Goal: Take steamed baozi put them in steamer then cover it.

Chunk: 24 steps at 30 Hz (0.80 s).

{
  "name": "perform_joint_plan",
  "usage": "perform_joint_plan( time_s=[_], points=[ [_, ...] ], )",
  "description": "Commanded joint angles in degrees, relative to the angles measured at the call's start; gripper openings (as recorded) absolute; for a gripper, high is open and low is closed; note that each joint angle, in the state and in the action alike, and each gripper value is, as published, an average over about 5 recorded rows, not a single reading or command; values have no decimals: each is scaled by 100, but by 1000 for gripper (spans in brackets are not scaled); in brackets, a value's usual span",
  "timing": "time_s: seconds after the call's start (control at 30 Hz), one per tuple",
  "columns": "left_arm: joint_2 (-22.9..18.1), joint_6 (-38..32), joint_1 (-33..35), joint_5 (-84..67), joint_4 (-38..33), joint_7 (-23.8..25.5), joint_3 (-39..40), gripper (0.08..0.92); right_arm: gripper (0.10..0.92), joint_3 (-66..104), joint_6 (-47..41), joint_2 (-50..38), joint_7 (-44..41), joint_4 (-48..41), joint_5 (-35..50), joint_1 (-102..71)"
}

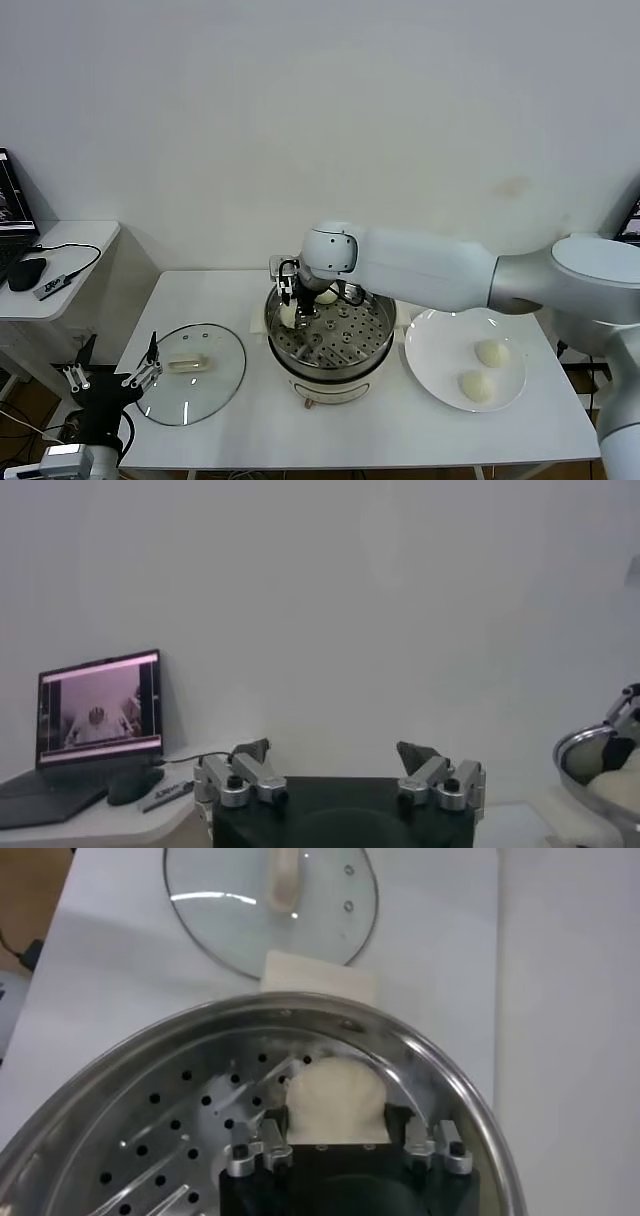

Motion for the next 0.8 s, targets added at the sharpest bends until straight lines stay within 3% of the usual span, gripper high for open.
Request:
perform_joint_plan(
  time_s=[0.03,0.2,0.5,0.8],
  points=[
    [8,0,29,1,-33,2,0,823,710,-4,-44,-1,-200,78,-46,83],
    [-2,-2,30,1,-54,1,15,823,813,3,227,-527,-667,405,-152,670],
    [53,-8,15,2,-104,12,123,823,823,-63,930,-2661,-1626,1815,-389,1608],
    [121,-16,26,45,-137,17,319,823,823,197,1907,-5081,-2140,2658,-1555,1070]
  ],
)
